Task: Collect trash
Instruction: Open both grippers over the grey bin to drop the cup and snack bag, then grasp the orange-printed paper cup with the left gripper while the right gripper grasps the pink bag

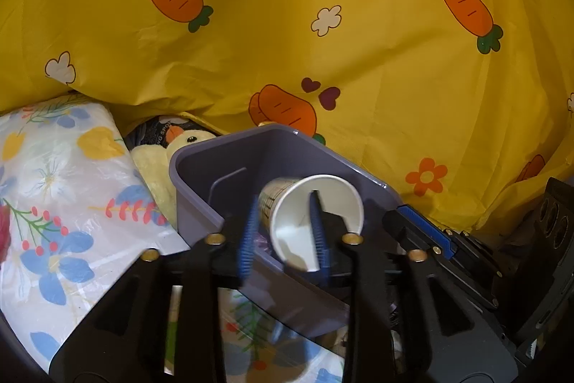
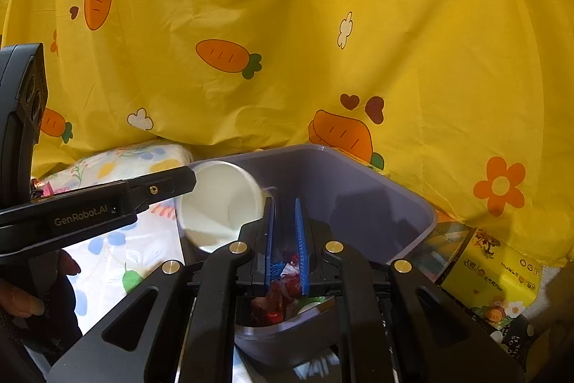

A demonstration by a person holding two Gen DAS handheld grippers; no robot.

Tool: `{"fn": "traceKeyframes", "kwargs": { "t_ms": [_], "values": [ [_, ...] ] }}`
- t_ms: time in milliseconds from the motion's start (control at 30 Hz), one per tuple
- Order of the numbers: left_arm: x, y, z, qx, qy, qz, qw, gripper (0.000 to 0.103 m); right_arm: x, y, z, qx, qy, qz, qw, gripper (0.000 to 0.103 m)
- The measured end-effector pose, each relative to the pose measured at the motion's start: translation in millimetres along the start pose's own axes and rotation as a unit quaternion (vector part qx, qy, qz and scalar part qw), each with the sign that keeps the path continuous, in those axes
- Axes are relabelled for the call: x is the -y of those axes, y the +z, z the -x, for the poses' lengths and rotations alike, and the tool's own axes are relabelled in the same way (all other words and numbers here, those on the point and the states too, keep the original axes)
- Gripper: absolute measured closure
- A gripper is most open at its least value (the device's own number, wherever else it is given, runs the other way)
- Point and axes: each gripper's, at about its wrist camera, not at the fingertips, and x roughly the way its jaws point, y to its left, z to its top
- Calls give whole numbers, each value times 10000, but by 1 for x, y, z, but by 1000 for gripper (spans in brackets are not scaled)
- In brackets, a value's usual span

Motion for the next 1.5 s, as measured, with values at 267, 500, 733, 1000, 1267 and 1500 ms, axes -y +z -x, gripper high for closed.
{"fn": "traceKeyframes", "kwargs": {
  "t_ms": [267,500,733,1000,1267,1500],
  "values": [
    [-22,-5,39,538,577,353,9963,15,-3,-1,8,140,-119,-19,9998,60],
    [-51,-21,86,774,1325,524,9868,12,-10,-2,22,372,-230,-90,9990,32],
    [-80,-50,146,978,2247,429,9686,11,-32,-6,36,467,-19,-39,9989,22],
    [-128,-87,209,1027,3243,586,9385,11,-98,-21,37,297,739,315,9963,20],
    [-172,-109,221,692,3569,937,9268,11,-167,-33,37,6,1495,744,9860,20],
    [-191,-101,198,367,3542,1034,9287,18,-197,-37,37,-114,1622,999,9816,20]
  ]
}}
